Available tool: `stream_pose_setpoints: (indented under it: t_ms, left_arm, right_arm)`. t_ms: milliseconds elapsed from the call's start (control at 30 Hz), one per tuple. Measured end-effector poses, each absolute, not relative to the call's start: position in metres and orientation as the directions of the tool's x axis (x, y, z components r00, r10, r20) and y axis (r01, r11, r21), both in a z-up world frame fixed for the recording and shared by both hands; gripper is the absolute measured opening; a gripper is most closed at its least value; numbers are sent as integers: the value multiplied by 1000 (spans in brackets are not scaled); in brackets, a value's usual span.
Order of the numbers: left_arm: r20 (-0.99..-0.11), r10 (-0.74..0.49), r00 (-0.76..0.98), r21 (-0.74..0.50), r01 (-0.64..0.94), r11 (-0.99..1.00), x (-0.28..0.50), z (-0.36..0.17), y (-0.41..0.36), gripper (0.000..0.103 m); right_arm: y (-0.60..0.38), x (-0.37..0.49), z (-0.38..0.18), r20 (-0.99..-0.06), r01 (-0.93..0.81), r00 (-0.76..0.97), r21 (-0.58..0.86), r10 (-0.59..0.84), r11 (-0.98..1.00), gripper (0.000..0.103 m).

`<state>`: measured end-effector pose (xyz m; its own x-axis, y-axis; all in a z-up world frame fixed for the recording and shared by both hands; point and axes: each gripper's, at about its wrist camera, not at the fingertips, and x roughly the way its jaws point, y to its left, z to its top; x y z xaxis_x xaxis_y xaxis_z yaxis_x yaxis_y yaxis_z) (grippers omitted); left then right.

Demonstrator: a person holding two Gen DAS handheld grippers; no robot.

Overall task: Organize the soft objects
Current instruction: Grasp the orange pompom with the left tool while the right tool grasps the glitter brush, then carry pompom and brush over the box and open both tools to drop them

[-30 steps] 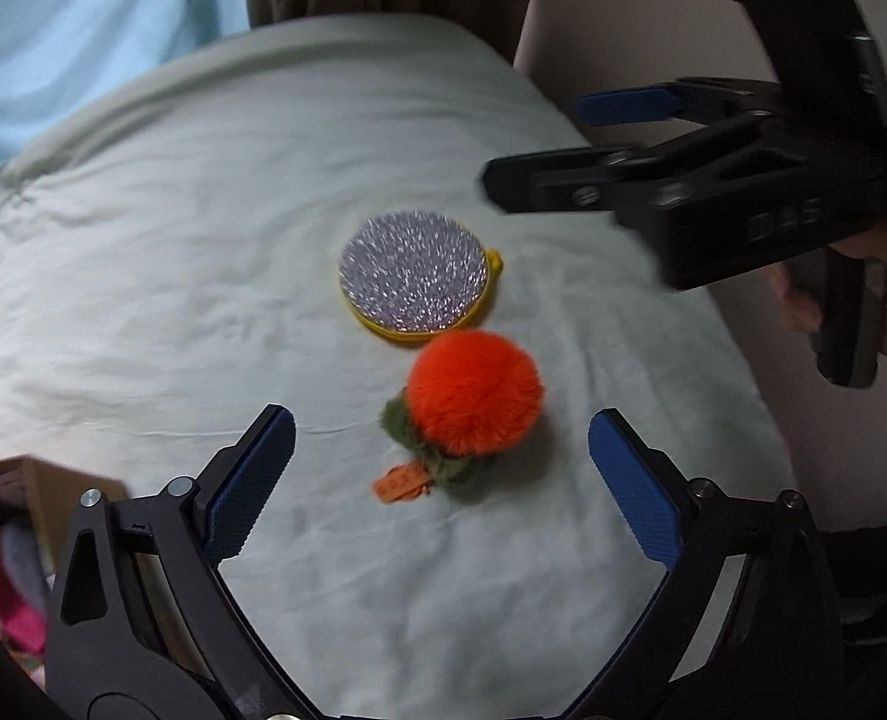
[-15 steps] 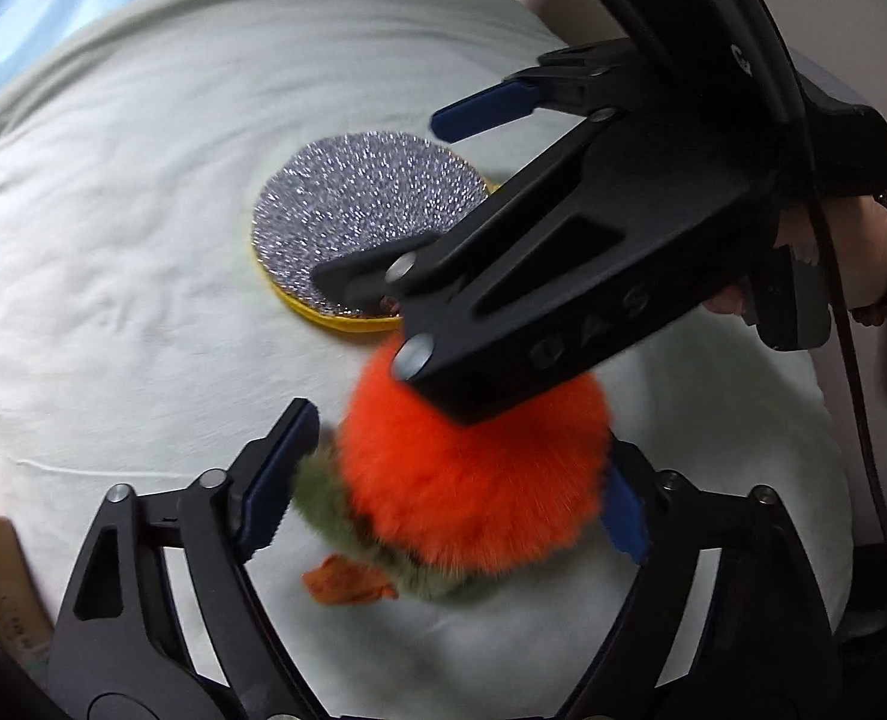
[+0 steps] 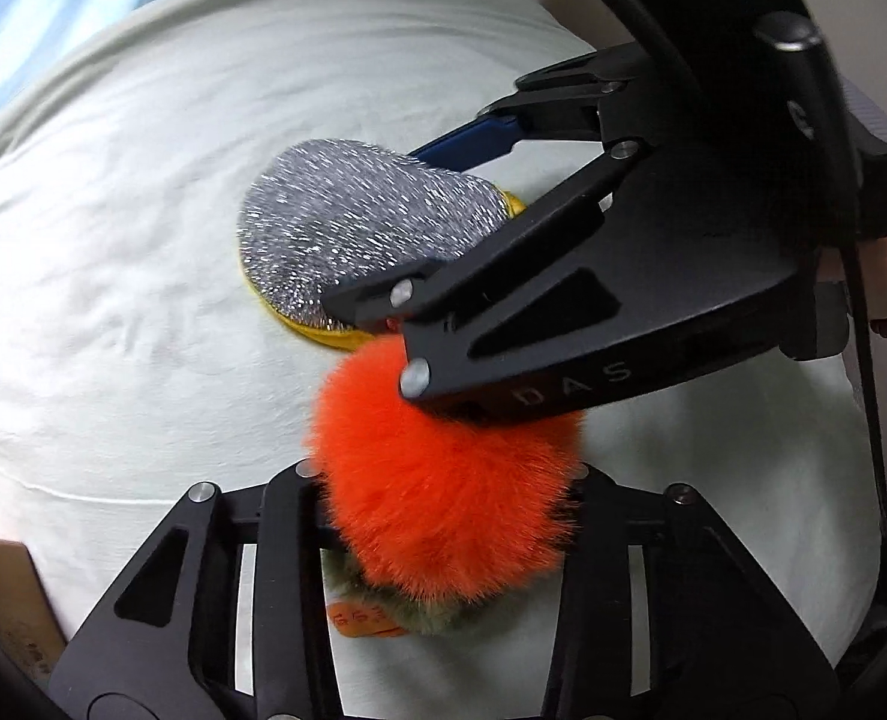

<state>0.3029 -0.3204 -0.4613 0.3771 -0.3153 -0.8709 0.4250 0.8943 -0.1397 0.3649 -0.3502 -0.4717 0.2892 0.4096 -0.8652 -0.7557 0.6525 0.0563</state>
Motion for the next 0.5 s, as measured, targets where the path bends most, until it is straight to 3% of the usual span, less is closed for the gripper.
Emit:
stream_pose_setpoints:
  t_ms: [100,500]
  left_arm:
    - [-868,-319,381,-138,432,891,300,-457,-317,33]
    - [-836,-319,447,-114,427,897,277,-404,-303,33]
  right_arm:
    - [-344,360,-467,-860,-758,292,58,418,649,45]
    - [-350,342,-399,-818,-696,359,86,449,713,42]
